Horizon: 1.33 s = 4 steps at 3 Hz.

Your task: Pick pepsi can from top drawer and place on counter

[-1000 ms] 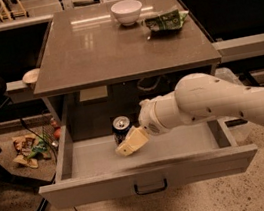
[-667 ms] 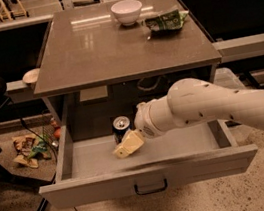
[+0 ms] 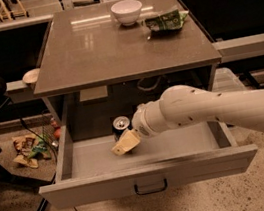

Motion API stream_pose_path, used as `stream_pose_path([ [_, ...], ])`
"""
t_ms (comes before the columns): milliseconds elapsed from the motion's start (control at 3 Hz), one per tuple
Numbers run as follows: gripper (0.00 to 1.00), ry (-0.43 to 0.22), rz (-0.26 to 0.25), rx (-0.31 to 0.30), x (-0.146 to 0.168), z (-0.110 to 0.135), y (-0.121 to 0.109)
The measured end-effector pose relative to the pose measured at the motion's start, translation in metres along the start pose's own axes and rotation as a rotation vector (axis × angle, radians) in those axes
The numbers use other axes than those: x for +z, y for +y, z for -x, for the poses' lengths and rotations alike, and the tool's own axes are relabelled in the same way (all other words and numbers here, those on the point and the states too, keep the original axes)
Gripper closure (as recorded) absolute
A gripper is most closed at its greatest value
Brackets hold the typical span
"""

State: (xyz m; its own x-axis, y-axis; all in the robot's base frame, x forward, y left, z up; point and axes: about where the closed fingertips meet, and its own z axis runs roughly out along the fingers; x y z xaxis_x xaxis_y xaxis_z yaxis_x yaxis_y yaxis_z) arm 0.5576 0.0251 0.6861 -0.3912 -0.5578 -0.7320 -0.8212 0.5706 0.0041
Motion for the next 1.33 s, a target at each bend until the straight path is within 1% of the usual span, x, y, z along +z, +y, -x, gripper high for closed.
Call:
stream_pose_path([
  [333,0.00,-0.008,-0.007,0.015,0.010,0.001,-0.006],
  [667,0.19,-0.021,-0.007,0.027,0.017,0.002,-0.008],
  [1000,0.42,-0.033,0.004,0.039,0.024,0.003,-0.007],
  [1333,0.65,-0.052,0.011,0.065,0.027,0.000,-0.008],
])
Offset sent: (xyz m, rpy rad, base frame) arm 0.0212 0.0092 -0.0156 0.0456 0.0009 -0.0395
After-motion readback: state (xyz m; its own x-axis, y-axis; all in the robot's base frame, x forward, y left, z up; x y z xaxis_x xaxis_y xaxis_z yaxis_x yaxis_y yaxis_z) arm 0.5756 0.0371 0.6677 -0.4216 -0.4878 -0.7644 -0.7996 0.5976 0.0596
